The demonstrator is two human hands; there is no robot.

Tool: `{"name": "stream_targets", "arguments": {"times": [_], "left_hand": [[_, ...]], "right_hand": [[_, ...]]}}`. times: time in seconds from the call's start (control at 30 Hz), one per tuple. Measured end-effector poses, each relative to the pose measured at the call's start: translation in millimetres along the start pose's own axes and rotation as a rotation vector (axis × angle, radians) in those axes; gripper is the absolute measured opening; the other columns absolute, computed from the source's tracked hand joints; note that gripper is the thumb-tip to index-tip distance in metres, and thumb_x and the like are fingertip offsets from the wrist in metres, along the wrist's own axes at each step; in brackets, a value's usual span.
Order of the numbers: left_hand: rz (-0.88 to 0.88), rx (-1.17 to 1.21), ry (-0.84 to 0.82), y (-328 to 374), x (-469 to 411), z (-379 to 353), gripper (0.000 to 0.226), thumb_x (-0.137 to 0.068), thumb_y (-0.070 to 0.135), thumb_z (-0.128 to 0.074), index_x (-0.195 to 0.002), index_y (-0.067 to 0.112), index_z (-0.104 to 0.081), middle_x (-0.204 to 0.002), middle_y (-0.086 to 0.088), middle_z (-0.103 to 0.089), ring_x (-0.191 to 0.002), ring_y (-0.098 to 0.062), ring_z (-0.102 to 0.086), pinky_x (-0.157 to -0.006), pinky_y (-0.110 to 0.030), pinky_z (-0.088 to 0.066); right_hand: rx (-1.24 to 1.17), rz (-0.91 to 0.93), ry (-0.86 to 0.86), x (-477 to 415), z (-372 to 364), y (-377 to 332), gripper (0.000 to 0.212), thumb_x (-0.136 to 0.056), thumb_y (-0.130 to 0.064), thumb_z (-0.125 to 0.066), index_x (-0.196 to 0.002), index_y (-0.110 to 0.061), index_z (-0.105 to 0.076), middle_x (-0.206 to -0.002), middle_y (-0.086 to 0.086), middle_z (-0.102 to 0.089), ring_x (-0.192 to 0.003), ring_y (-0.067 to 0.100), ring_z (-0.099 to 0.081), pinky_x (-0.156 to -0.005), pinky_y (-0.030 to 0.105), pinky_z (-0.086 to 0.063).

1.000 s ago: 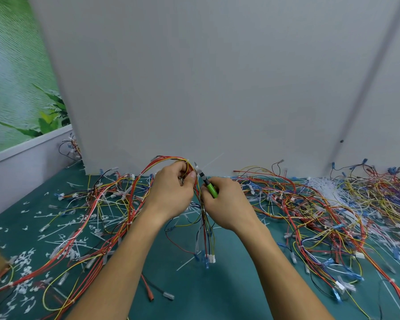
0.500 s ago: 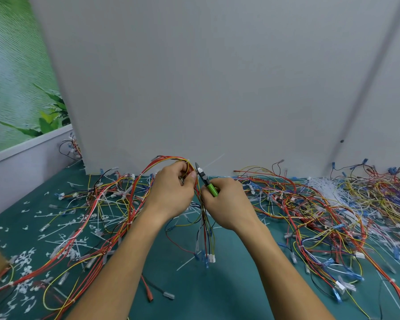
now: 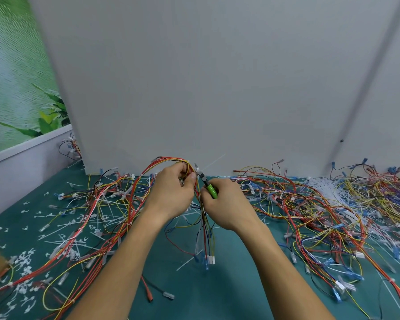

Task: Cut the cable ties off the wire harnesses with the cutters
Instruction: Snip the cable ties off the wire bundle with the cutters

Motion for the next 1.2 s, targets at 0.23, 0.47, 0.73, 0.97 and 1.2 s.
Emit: {"name": "stream_targets", "arguments": {"times": [0.23, 0.47, 0.73, 0.97, 1.2], "left_hand": [[0.001, 0.012, -0.007, 1.1, 0.4, 0.5, 0.022, -0.101, 0.022, -0.058, -0.080, 0.017, -0.061, -0.051, 0.013, -0.049, -0.047, -0.007, -0.034, -0.053, -0.031, -0.036], [0.003, 0.020, -0.004, 2.8, 1.1, 0.4, 0.022, -0.101, 0.021, -0.058, -0.079, 0.018, -0.061, -0.050, 0.011, -0.047, -0.045, -0.007, -0.033, -0.053, -0.030, -0.035], [0.010, 0.001, -0.012, 0.8, 0.9, -0.6, 0.022, -0.101, 0.021, -0.058, -0.079, 0.021, -0.060, -0.049, 0.017, -0.050, -0.045, -0.007, -0.035, -0.052, -0.027, -0.035], [0.007, -0.006, -0.015, 0.4, 0.7, -1.0, 0.023, -0.101, 0.021, -0.058, -0.079, 0.022, -0.060, -0.051, 0.020, -0.052, -0.044, -0.006, -0.038, -0.048, -0.018, -0.034], [0.002, -0.002, -0.013, 1.4, 1.3, -1.7, 0.023, -0.101, 0.022, -0.058, -0.079, 0.022, -0.060, -0.049, 0.014, -0.050, -0.044, -0.006, -0.037, -0.049, -0.022, -0.034]], "right_hand": [[-0.019, -0.006, 0.007, 0.1, 1.3, 0.4, 0.039, -0.099, -0.026, -0.057, -0.062, -0.019, -0.048, -0.055, -0.002, -0.047, -0.044, 0.011, -0.037, -0.041, 0.017, -0.026], [-0.030, -0.018, 0.013, 0.1, 3.2, 0.5, 0.042, -0.098, -0.025, -0.058, -0.059, -0.017, -0.044, -0.051, -0.001, -0.042, -0.043, 0.013, -0.035, -0.039, 0.019, -0.026], [0.015, -0.010, -0.030, 1.6, -0.5, -2.3, 0.034, -0.100, -0.027, -0.055, -0.068, -0.019, -0.050, -0.062, 0.002, -0.053, -0.053, 0.017, -0.047, -0.049, 0.028, -0.032], [-0.001, -0.014, -0.038, 1.2, -1.7, -1.6, 0.032, -0.101, -0.025, -0.054, -0.070, -0.016, -0.052, -0.063, 0.004, -0.053, -0.052, 0.016, -0.045, -0.048, 0.027, -0.032], [-0.023, -0.019, 0.001, 0.8, 4.8, 0.4, 0.039, -0.097, -0.023, -0.057, -0.060, -0.015, -0.048, -0.052, 0.001, -0.045, -0.041, 0.012, -0.037, -0.039, 0.018, -0.031]]}}
Point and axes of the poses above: each hand's wrist, its own x-axis away from the middle knuckle, its own z-axis out of the back of the hand, y = z × x, the point moved 6 cm from there along -x, towards the middle knuckle
